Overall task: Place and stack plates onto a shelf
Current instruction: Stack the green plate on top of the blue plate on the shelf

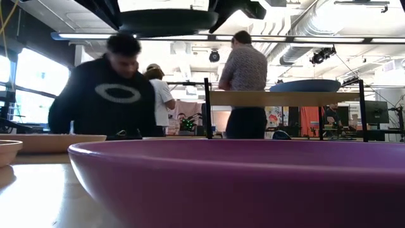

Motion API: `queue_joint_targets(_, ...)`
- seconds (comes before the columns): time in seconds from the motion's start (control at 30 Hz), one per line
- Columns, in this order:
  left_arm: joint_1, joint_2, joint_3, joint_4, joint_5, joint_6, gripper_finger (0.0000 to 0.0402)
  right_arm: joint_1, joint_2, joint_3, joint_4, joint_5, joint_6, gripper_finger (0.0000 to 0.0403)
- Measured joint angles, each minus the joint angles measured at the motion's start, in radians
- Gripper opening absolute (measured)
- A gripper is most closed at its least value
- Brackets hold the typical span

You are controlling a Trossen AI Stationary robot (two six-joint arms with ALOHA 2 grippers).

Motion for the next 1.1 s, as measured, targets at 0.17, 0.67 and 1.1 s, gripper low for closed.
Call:
queue_joint_targets(0.17, 0.001, 0.000, 0.000, -0.001, 0.013, -0.044, 0.0029, 0.001, 0.000, 0.000, 0.001, -0.002, -0.001, 0.0005)
queue_joint_targets(0.67, 0.027, 0.000, 0.000, -0.004, 0.085, -0.289, 0.0122, 0.002, 0.000, 0.000, -0.035, -0.010, -0.012, 0.0000)
queue_joint_targets(1.1, 0.034, -0.037, 0.000, -0.013, -0.017, -0.375, 0.0122, -0.045, -0.017, 0.002, -0.194, -0.017, -0.060, 0.0000)
